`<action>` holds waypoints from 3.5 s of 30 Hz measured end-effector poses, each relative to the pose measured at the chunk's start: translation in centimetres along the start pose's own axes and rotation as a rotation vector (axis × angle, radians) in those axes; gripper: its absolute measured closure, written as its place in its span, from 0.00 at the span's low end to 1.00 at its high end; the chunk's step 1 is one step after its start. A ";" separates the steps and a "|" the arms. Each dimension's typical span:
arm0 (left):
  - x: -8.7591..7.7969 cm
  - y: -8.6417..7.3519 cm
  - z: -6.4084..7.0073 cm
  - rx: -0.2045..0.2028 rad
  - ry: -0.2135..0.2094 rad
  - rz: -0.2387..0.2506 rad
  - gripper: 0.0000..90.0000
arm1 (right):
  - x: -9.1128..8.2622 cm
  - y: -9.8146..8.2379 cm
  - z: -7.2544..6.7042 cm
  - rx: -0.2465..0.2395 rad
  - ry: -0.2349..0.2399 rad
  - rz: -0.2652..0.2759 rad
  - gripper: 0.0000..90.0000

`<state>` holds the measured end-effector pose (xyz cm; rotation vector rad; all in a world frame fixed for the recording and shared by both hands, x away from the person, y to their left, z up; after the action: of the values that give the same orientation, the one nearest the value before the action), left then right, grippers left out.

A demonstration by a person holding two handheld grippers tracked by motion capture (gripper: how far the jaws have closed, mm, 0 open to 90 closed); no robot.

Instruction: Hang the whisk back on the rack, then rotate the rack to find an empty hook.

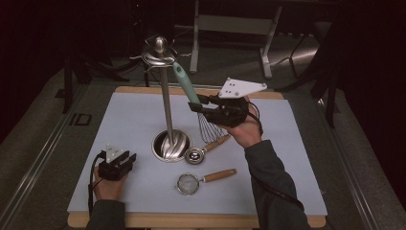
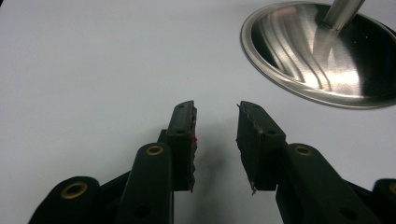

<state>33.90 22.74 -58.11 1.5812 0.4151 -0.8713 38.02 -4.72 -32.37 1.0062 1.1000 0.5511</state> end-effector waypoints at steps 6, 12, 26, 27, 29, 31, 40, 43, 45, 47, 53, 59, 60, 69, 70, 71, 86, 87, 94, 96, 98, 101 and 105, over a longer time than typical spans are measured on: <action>0.0 0.0 0.0 0.000 -0.001 0.001 0.75 | 1.1 -0.1 0.5 0.027 0.009 -0.010 0.76; 0.0 0.0 0.0 0.001 0.000 0.002 0.75 | 1.6 0.0 0.8 0.051 -0.008 -0.005 0.66; 0.0 0.0 -0.1 -0.002 0.000 0.001 0.74 | 0.7 -0.7 1.2 0.041 -0.052 -0.038 0.65; 0.0 0.0 -0.1 -0.004 -0.001 0.000 0.74 | 0.7 -1.0 1.2 0.037 -0.059 -0.052 0.64; 0.0 0.0 -0.1 -0.005 -0.001 0.001 0.74 | 0.8 -1.6 1.4 0.019 -0.079 -0.092 0.64; 0.0 0.0 -0.1 -0.006 0.000 0.001 0.74 | 1.0 -2.3 1.5 -0.004 -0.108 -0.137 0.64; 0.0 0.0 -0.1 -0.011 0.002 0.003 0.72 | 1.2 -4.2 1.8 -0.046 -0.153 -0.234 0.63; 0.0 0.0 -0.2 -0.015 0.004 0.005 0.70 | 1.2 -4.6 1.8 -0.047 -0.155 -0.249 0.63; -0.1 0.0 -0.2 -0.019 0.005 0.008 0.70 | 1.2 -5.0 1.9 -0.047 -0.160 -0.262 0.62; -0.1 0.0 -0.2 -0.021 0.005 0.008 0.69 | 1.1 -5.4 2.0 -0.043 -0.162 -0.269 0.62; -0.3 0.1 -0.4 -0.044 0.001 0.029 0.68 | 0.9 -6.8 2.5 -0.021 -0.166 -0.286 0.62; -0.9 0.2 -0.6 -0.077 -0.004 0.069 0.69 | 0.5 -8.7 3.0 0.005 -0.174 -0.308 0.61; -1.0 0.2 -0.6 -0.081 -0.005 0.077 0.68 | 0.3 -9.0 3.2 0.013 -0.176 -0.312 0.61; -3.1 2.1 -0.4 -0.091 -0.004 0.165 0.65 | -1.0 -12.0 3.5 0.061 -0.212 -0.350 0.60; -3.3 2.4 -0.4 -0.098 0.008 0.176 0.66 | -1.1 -12.4 3.5 0.070 -0.220 -0.355 0.60; -3.6 2.7 -0.4 -0.102 0.002 0.183 0.69 | -1.2 -12.8 3.4 0.078 -0.222 -0.355 0.59; -8.1 7.3 1.6 -0.064 -0.062 0.350 0.88 | -1.6 -18.8 2.4 0.152 -0.262 -0.410 0.57; -8.5 7.6 1.8 -0.055 -0.063 0.366 0.90 | -1.6 -19.3 2.4 0.170 -0.262 -0.415 0.57; -11.3 9.8 2.5 -0.018 -0.083 0.475 1.00 | -1.9 -22.1 2.7 0.269 -0.267 -0.415 0.57; -11.8 10.4 2.7 -0.013 -0.091 0.496 1.00 | -2.0 -22.6 2.8 0.284 -0.267 -0.410 0.57; -12.2 11.0 2.9 -0.001 -0.099 0.508 1.00 | -2.0 -23.1 2.8 0.292 -0.273 -0.418 0.57; -12.8 11.9 3.1 0.008 -0.107 0.525 1.00 | -2.0 -23.8 2.9 0.302 -0.290 -0.438 0.57; -13.8 13.0 3.4 0.009 -0.120 0.565 1.00 | -2.0 -24.6 3.1 0.316 -0.300 -0.454 0.57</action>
<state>32.93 19.56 -39.12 1.5317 -0.1246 -0.5245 37.61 -19.05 -52.67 1.0254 1.1161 -0.1423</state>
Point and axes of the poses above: each handheld gripper's, and its own axes: x roughly forward along the jaws, y roughly out of its top, z roughly to its right, the point moved 7 cm from there along x, roughly forward along the jaws, and after that the axes turned 11 degrees about -z, right-handed, at the moved point
